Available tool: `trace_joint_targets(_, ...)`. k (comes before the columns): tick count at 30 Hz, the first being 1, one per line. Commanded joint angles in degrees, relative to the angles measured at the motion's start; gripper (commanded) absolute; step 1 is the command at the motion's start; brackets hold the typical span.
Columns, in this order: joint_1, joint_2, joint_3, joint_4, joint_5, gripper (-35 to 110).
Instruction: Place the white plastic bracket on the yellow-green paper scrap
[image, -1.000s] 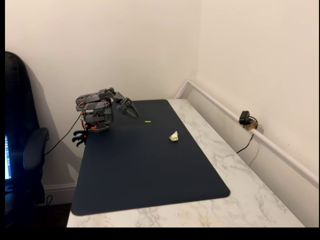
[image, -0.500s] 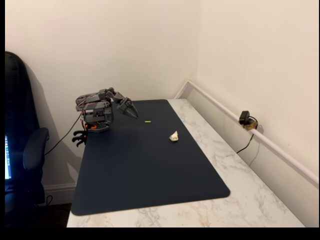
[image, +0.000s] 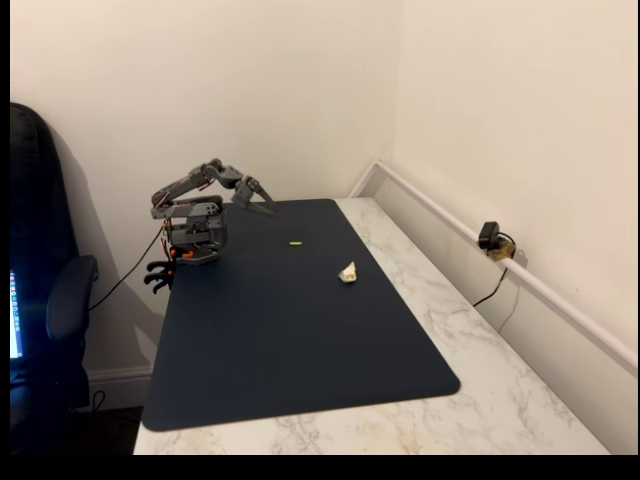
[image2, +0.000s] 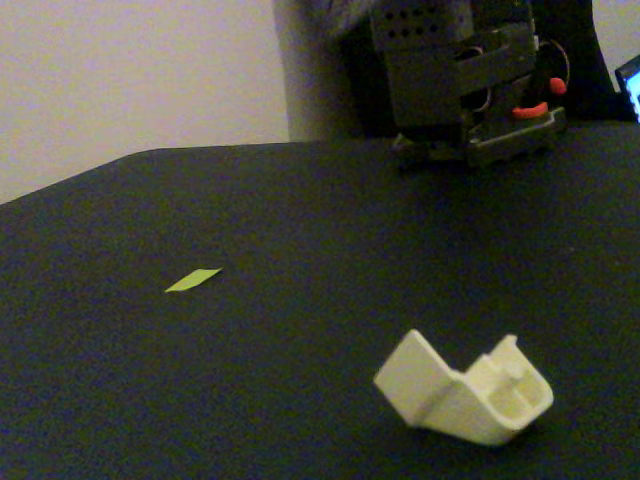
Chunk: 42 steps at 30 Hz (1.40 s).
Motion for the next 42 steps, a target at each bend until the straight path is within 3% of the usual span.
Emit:
trace_joint_targets(1,-3.0,-18.4,-18.6,0.6,0.1,0)
trace_joint_targets(7,-3.7,-44.9,-42.0,5.7,0.0,0)
trace_joint_targets(16,-3.6,-64.2,-64.0,9.3,-3.3,5)
trace_joint_targets(22,-6.5,-82.3,-88.9,22.9,-7.5,7)
trace_joint_targets(24,-7.7,-83.3,-91.5,23.3,-8.1,7)
trace_joint_targets(28,-8.1,-89.6,-98.7,25.6,-5.0,5)
trace_joint_targets(31,-7.8,-99.9,-110.1,31.7,-0.8,11)
trace_joint_targets(42,-11.8,-127.4,-138.4,38.0,4.8,23)
